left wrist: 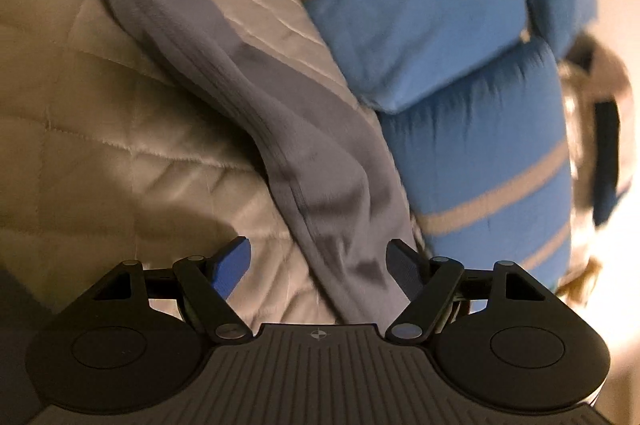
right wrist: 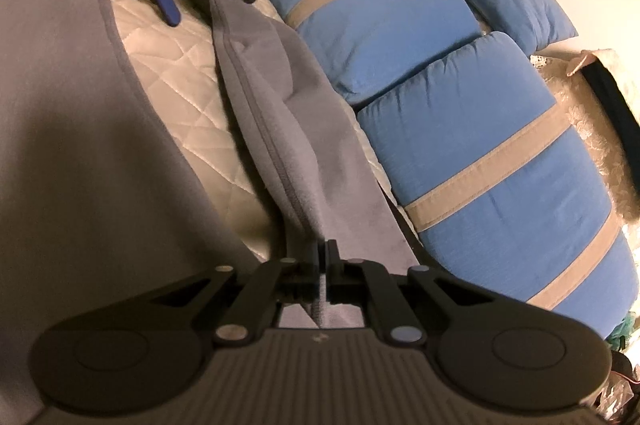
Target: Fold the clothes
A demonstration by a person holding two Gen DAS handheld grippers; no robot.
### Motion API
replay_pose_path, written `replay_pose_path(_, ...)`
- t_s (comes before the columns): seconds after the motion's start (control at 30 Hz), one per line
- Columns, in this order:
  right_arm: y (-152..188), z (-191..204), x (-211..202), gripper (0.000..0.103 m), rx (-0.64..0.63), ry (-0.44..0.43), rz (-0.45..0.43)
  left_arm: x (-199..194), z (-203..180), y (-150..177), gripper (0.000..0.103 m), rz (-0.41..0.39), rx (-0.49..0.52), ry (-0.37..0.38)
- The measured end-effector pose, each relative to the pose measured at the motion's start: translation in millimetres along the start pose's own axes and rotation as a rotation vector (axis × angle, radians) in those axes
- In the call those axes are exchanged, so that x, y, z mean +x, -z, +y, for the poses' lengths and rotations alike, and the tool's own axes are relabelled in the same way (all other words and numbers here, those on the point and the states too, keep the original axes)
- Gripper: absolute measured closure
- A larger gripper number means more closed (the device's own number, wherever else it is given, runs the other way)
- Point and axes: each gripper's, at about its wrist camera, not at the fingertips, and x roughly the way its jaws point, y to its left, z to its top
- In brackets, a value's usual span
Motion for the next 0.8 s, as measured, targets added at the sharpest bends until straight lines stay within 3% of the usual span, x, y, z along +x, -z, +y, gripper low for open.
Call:
replay_pose_path(0.2,3.7,-1.1,-3.5,0.101,-0.012,-0.006,0.002,10.3,2.4,-10.8,0.037,-0.030,-0.052,0.000)
replay_pose_path(0.4,14.4,-5.0,-5.0,0.101,-0.014,0.000,0.026,10.4,7.5,-15.8,0.063,-0.053,-0.099,-0.033)
replay_pose_path(0.67,23.1,-9.1,-5.4,0.101,-0.006,0.008,0.045,-2.2,18.5,-16.7,0.065,-0.066,-0.138,-0.050)
replay_pose_path(0.8,24.8,-7.7,-5.0,0.101,-0.016,0.000,0.051,-6.5,26.6,-17.5,0.090,-0.057,-0.179,-0.074)
